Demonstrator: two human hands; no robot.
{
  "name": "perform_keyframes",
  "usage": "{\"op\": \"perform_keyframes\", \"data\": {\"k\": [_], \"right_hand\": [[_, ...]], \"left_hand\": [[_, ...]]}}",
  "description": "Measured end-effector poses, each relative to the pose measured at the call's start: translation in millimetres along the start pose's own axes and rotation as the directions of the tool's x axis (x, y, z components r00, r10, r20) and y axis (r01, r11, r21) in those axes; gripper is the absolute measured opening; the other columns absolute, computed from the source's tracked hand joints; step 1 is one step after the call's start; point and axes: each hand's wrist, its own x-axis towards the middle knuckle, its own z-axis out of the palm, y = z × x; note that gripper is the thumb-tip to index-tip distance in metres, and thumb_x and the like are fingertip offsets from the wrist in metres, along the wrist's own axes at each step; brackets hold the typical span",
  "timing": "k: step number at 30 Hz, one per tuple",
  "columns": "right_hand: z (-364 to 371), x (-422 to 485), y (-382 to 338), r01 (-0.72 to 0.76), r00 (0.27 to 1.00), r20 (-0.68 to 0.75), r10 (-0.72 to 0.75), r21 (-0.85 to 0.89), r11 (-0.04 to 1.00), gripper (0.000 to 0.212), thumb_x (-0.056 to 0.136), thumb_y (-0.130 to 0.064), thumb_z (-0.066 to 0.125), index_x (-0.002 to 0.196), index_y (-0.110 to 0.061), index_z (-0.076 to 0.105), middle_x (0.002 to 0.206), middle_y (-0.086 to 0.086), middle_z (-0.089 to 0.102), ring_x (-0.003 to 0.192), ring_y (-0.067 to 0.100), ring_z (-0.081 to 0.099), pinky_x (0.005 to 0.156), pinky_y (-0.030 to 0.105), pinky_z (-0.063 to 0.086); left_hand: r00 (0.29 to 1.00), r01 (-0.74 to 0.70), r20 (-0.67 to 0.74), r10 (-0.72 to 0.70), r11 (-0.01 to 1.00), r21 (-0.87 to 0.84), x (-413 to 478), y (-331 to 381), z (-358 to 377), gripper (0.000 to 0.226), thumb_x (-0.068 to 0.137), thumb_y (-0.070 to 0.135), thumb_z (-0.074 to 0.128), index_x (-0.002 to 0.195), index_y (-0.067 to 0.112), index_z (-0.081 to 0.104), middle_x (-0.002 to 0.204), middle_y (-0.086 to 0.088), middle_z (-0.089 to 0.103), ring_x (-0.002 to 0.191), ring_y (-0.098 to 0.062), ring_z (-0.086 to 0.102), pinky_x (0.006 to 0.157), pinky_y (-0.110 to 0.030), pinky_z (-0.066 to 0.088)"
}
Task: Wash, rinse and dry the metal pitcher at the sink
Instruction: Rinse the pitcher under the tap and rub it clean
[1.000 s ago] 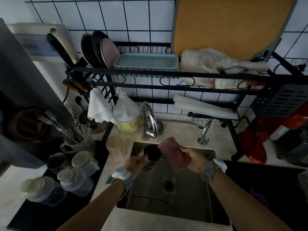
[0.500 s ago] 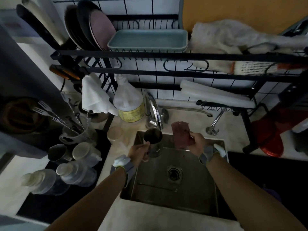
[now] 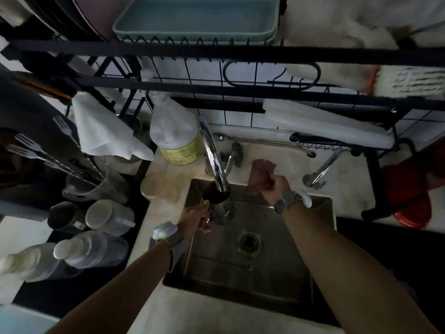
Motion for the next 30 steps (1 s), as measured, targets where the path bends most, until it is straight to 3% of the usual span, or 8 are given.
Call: {"op": "perform_keyframes", "data": {"k": [2, 4, 8, 11, 15, 18, 23, 30], "right_hand": [[4.7, 8.5, -5.1, -0.015, 1.0, -0.026, 0.016, 0.027, 1.0, 0.031, 0.102, -0.006, 0.027, 0.094, -0.013, 0.055, 0.078, 0.002, 0.045, 0.062, 0.01, 0.04, 0.037, 0.016, 0.043], [6.9, 12.7, -8.6, 0.028, 1.0, -0.013, -0.027, 0.086, 0.996, 0.028, 0.103, -0.009, 0.029, 0.113, -0.011, 0.055, 0.093, 0.004, 0.055, 0.071, 0.012, 0.049, 0.04, 0.015, 0.049], [3.4, 24.7, -18.6, 0.143, 0.989, -0.028, -0.143, 0.025, 0.989, 0.042, 0.103, -0.014, 0.032, 0.143, -0.002, 0.037, 0.143, 0.016, 0.047, 0.117, 0.03, 0.054, 0.102, 0.027, 0.044], [-1.9, 29.3, -23.9, 0.22, 0.952, -0.15, -0.267, -0.272, 0.937, 0.043, 0.101, -0.016, 0.04, 0.142, -0.002, 0.039, 0.148, 0.016, 0.042, 0.132, 0.031, 0.045, 0.112, 0.038, 0.037], [-0.9, 21.6, -20.8, 0.295, 0.88, -0.145, -0.452, -0.58, 0.759, 0.045, 0.099, -0.024, 0.046, 0.14, -0.006, 0.042, 0.142, 0.015, 0.049, 0.126, 0.032, 0.05, 0.1, 0.036, 0.044], [25.8, 9.1, -15.7, 0.351, 0.817, 0.081, -0.572, -0.856, 0.38, 0.034, 0.095, -0.026, 0.05, 0.122, -0.009, 0.059, 0.122, 0.015, 0.064, 0.112, 0.031, 0.06, 0.092, 0.033, 0.048], [85.8, -2.9, 11.2, 0.518, 0.83, 0.426, -0.36, -0.828, 0.215, 0.035, 0.094, -0.036, 0.056, 0.105, -0.004, 0.064, 0.08, 0.008, 0.063, 0.062, 0.018, 0.054, 0.066, 0.035, 0.044], [98.7, 10.7, 26.1, 0.457, 0.834, 0.439, -0.333, -0.889, -0.027, 0.034, 0.096, -0.03, 0.053, 0.112, -0.002, 0.063, 0.112, 0.018, 0.069, 0.104, 0.031, 0.064, 0.088, 0.033, 0.047]], "left_hand": [[1.0, 0.015, -0.017, -0.015, 1.0, 0.004, 0.4, 2.9, 2.1, 0.05, 0.096, 0.022, 0.053, 0.048, 0.01, 0.042, 0.035, 0.001, 0.038, 0.029, -0.016, 0.039, 0.039, -0.027, 0.051], [1.0, 0.014, -0.018, -0.014, 0.999, 0.03, 0.2, 3.3, 3.3, 0.05, 0.096, 0.024, 0.054, 0.049, 0.011, 0.042, 0.04, -0.004, 0.037, 0.039, -0.022, 0.039, 0.039, -0.026, 0.048], [1.0, 0.008, 0.005, -0.009, 0.998, 0.062, -2.4, 3.2, 5.4, 0.05, 0.097, 0.025, 0.052, 0.049, 0.012, 0.042, 0.039, -0.003, 0.037, 0.047, -0.024, 0.039, 0.042, -0.026, 0.047], [1.0, 0.019, 0.002, -0.019, 0.998, 0.064, -2.1, 4.3, 4.7, 0.052, 0.097, 0.026, 0.05, 0.049, 0.012, 0.04, 0.039, -0.002, 0.035, 0.042, -0.023, 0.037, 0.045, -0.029, 0.049], [0.999, 0.01, 0.03, -0.012, 0.998, 0.055, -2.0, 3.3, -1.1, 0.053, 0.1, 0.028, 0.044, 0.05, 0.012, 0.038, 0.037, 0.0, 0.035, 0.037, -0.022, 0.039, 0.045, -0.027, 0.049], [1.0, 0.004, 0.016, -0.005, 0.999, 0.054, -1.2, 1.8, -4.5, 0.053, 0.102, 0.029, 0.039, 0.052, 0.012, 0.039, 0.037, -0.001, 0.037, 0.04, -0.024, 0.042, 0.046, -0.027, 0.044], [0.999, 0.001, 0.048, -0.003, 0.999, 0.039, -5.1, 6.4, -5.5, 0.052, 0.103, 0.028, 0.035, 0.053, 0.013, 0.036, 0.037, 0.0, 0.036, 0.035, -0.021, 0.041, 0.044, -0.027, 0.047], [0.987, -0.074, 0.148, 0.061, 0.993, 0.088, -28.0, 15.2, -9.0, 0.052, 0.101, 0.025, 0.04, 0.052, 0.012, 0.037, 0.038, 0.004, 0.036, 0.039, -0.019, 0.037, 0.046, -0.027, 0.047]]}}
